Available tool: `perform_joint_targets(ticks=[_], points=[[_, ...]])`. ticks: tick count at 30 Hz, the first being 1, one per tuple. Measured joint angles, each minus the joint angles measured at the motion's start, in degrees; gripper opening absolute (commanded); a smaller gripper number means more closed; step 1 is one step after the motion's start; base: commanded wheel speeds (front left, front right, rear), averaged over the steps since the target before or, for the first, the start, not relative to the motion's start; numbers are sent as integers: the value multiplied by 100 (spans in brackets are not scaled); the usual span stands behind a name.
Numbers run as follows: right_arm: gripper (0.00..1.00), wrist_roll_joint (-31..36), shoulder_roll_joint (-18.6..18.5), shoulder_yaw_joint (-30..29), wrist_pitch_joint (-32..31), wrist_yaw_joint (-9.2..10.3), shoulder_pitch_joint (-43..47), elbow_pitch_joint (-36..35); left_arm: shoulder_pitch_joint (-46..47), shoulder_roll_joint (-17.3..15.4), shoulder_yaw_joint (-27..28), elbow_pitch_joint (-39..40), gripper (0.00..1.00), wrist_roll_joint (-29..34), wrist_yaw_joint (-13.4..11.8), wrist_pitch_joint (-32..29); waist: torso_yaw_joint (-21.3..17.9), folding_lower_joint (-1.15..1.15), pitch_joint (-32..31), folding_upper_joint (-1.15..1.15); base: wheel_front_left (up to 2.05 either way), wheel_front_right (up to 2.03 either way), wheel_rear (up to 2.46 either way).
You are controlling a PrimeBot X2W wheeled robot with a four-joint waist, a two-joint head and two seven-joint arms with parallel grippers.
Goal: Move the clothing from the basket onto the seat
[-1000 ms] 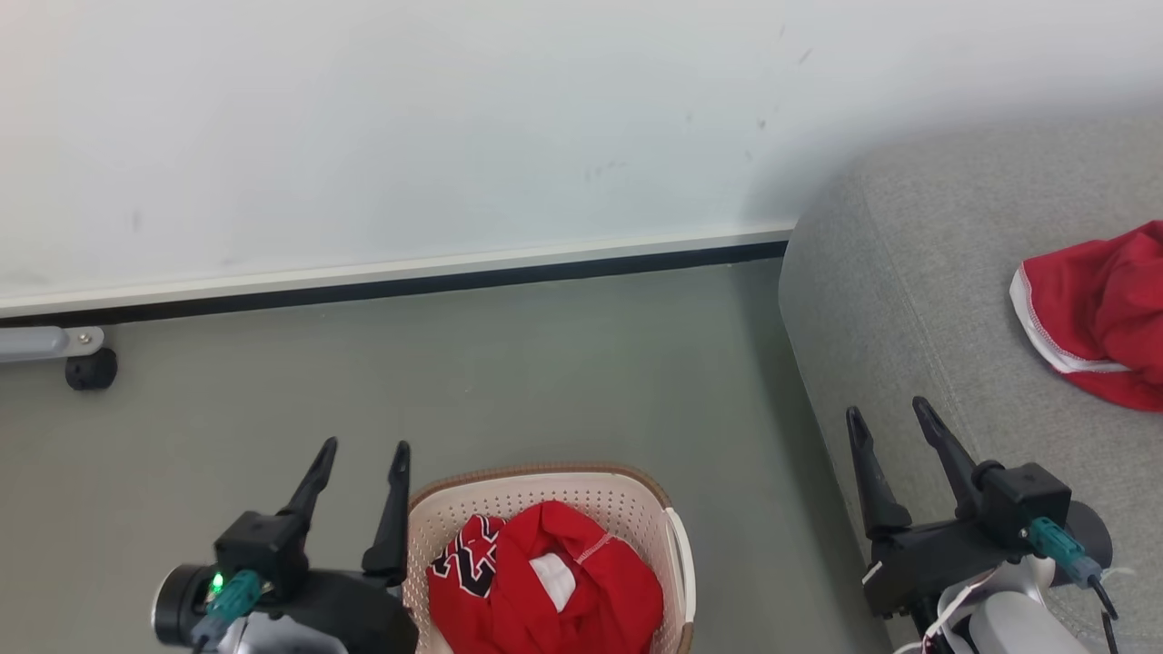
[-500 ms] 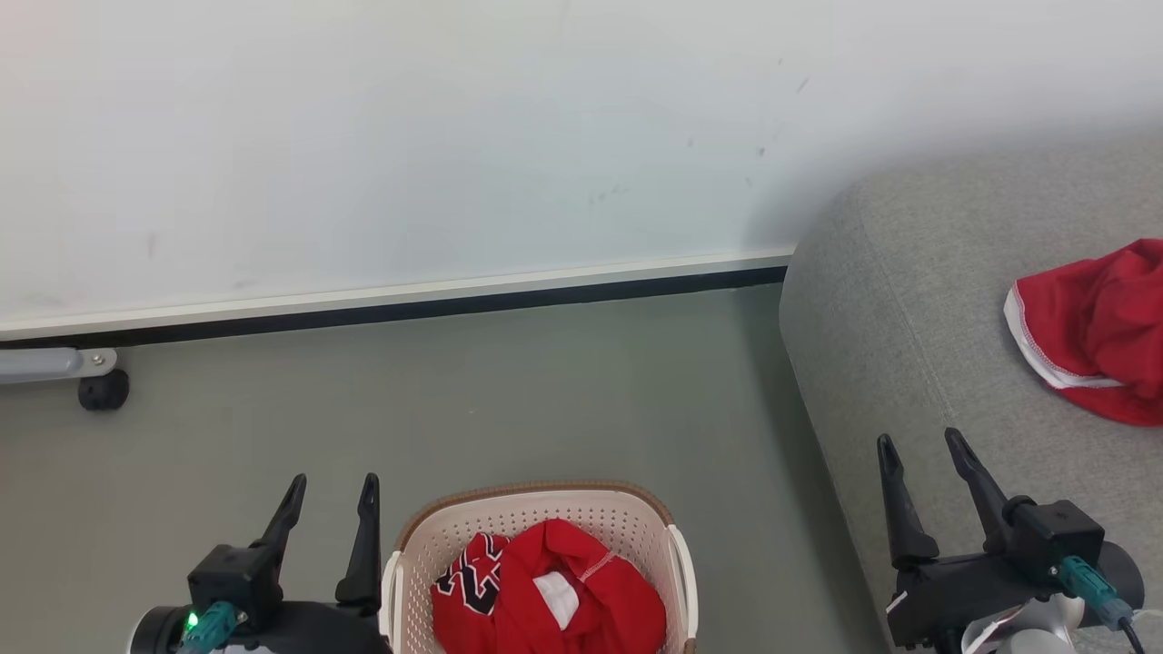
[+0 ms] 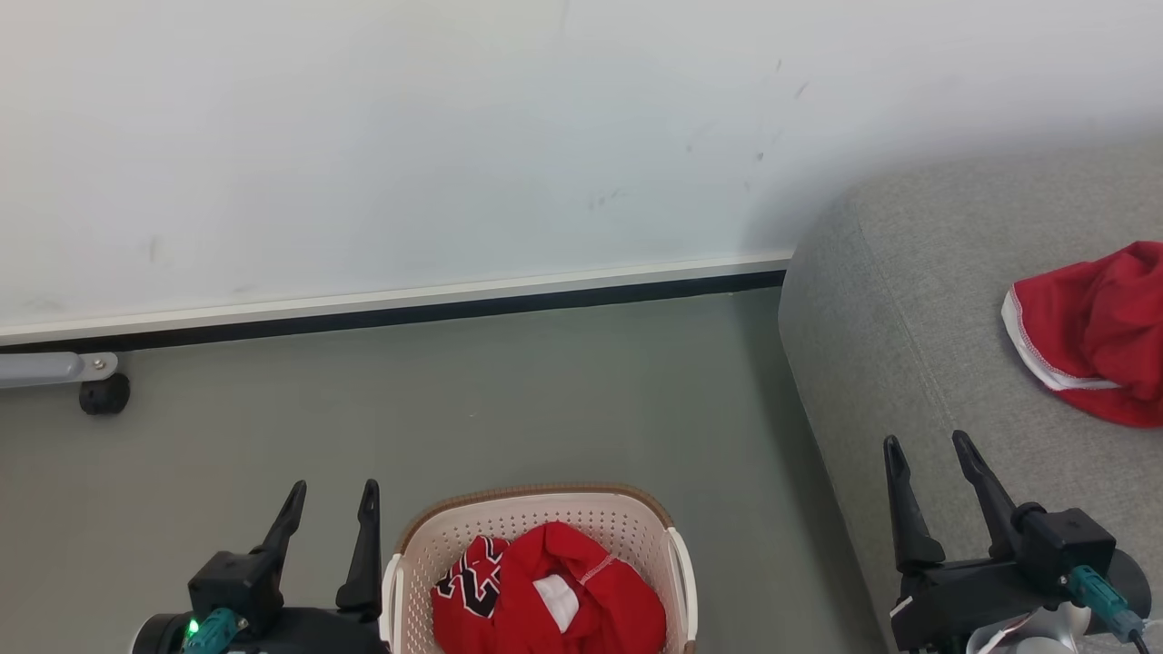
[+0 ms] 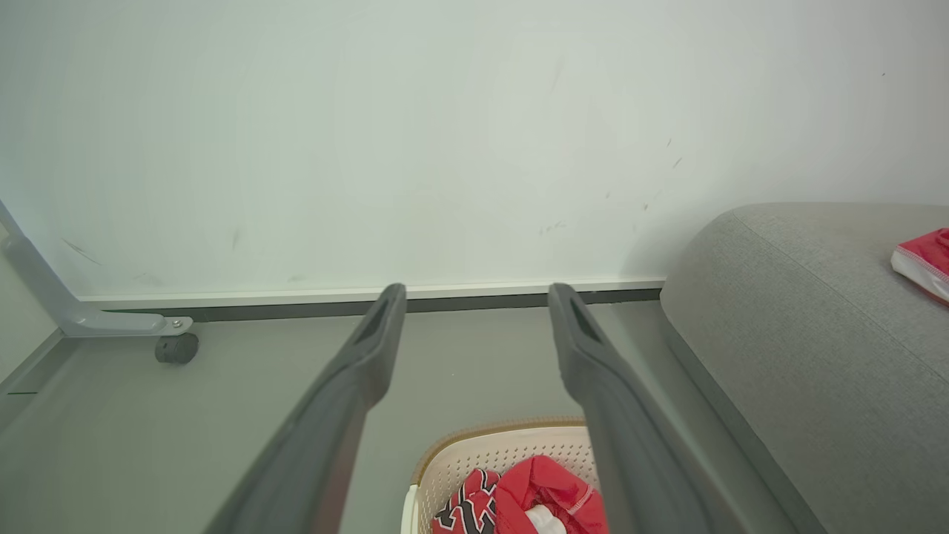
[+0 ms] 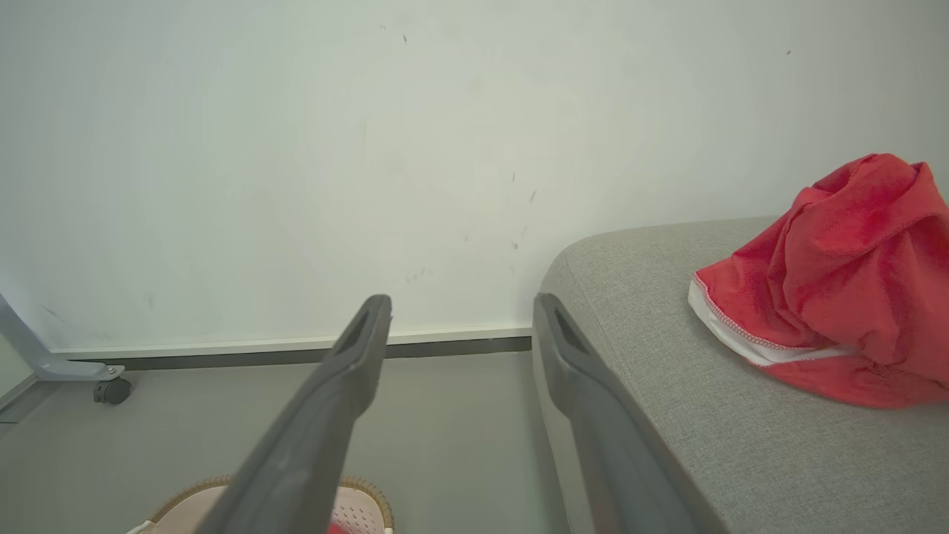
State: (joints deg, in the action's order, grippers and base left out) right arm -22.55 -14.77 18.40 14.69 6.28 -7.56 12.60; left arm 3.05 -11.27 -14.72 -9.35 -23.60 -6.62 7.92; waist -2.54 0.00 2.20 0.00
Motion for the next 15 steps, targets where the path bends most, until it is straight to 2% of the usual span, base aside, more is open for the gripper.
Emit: perform_joint_targets(ticks=[15], points=[[100, 0, 15, -40, -46, 27, 11, -227, 1, 5, 10, 62, 100, 58, -1, -25, -23, 0, 51, 0, 0, 0, 0]])
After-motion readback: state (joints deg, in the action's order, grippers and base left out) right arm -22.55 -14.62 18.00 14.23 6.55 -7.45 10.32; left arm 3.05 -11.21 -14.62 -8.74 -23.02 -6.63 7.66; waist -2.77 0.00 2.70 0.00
